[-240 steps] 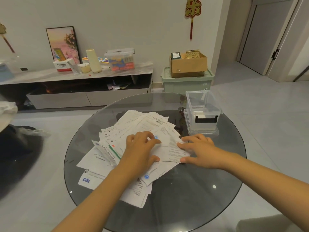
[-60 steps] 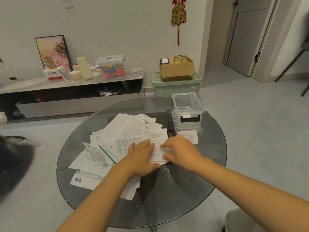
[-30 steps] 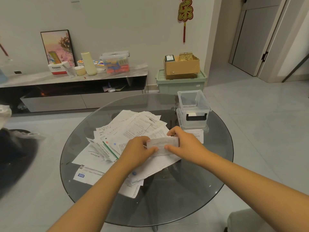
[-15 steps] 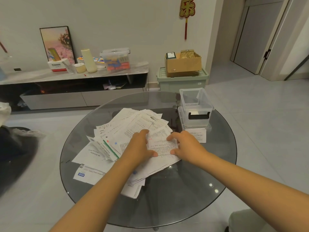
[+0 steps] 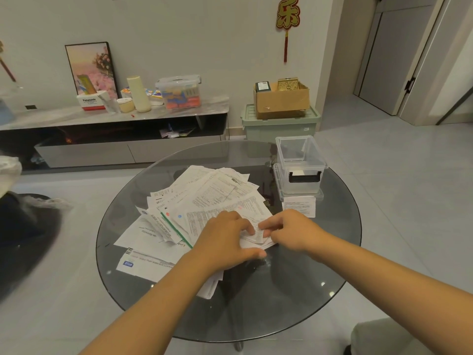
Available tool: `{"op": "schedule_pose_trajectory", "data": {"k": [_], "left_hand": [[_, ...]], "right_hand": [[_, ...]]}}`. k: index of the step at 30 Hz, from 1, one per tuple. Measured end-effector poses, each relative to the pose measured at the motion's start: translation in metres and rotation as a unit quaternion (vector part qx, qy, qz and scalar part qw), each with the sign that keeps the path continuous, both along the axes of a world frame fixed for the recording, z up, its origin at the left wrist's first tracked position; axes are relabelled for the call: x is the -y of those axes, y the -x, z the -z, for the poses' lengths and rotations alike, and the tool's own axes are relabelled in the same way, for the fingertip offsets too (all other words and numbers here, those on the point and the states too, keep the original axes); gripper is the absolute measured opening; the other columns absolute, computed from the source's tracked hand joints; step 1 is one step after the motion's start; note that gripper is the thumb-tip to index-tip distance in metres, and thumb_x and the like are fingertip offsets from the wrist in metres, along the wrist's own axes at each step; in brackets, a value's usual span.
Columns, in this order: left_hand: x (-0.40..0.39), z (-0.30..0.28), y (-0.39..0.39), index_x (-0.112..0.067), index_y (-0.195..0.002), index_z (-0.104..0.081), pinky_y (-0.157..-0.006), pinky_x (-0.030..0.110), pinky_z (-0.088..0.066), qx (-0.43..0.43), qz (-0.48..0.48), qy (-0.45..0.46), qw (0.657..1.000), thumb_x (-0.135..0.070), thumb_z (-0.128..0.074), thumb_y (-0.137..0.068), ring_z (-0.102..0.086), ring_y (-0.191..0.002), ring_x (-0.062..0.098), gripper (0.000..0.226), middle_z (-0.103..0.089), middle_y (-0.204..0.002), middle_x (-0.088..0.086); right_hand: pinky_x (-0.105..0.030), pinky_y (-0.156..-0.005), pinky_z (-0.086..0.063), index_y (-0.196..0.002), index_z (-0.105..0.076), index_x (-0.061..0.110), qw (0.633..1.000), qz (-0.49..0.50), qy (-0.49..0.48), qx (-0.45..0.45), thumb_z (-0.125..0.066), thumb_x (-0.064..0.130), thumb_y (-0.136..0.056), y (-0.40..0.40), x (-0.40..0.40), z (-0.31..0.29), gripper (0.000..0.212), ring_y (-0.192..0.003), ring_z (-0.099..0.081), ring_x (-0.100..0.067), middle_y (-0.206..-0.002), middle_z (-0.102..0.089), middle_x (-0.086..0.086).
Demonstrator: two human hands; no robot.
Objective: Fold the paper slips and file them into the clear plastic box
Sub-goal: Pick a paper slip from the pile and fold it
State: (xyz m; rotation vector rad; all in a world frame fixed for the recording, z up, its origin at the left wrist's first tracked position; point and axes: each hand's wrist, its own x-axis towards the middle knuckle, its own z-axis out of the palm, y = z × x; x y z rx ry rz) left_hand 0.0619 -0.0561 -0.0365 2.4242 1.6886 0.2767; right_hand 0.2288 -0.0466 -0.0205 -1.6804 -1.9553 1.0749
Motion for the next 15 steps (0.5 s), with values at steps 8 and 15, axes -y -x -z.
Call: {"op": "schedule_pose_trajectory", "data": {"k": [8, 15], "left_hand": [[0.0035, -0.0005, -0.0018, -0.025, -0.104, -0.059, -0.076, 0.018, -0.036, 0.041, 0.004, -0.047, 0.998, -0.042, -0.057, -0.088, -0.051, -0.096, 0.009, 0.023, -0.060, -0.108, -0.007], [0.0011, 0.0011, 0.0019, -0.025, -0.091, -0.054, -0.066, 0.019, -0.032, 0.034, 0.011, -0.039, 0.999, -0.033, -0.053, -0.091, -0.048, -0.083, 0.009, 0.009, -0.057, -0.094, -0.008]], "right_hand": [[-0.008, -0.066, -0.040, -0.118, -0.065, 0.016, 0.999, -0.011, 0.021, -0.045, -0.059, 0.007, -0.085, -0.0052, 0.0016, -0.0009, 0.035, -0.085, -0.058, -0.004, -0.109, -0.066, 0.003], [-0.014, -0.073, -0.034, -0.113, -0.065, 0.022, 0.983, -0.060, -0.136, 0.104, -0.065, 0.018, -0.083, -0.0059, -0.0017, 0.0056, 0.030, -0.083, -0.045, -0.004, -0.100, -0.050, 0.005]]}}
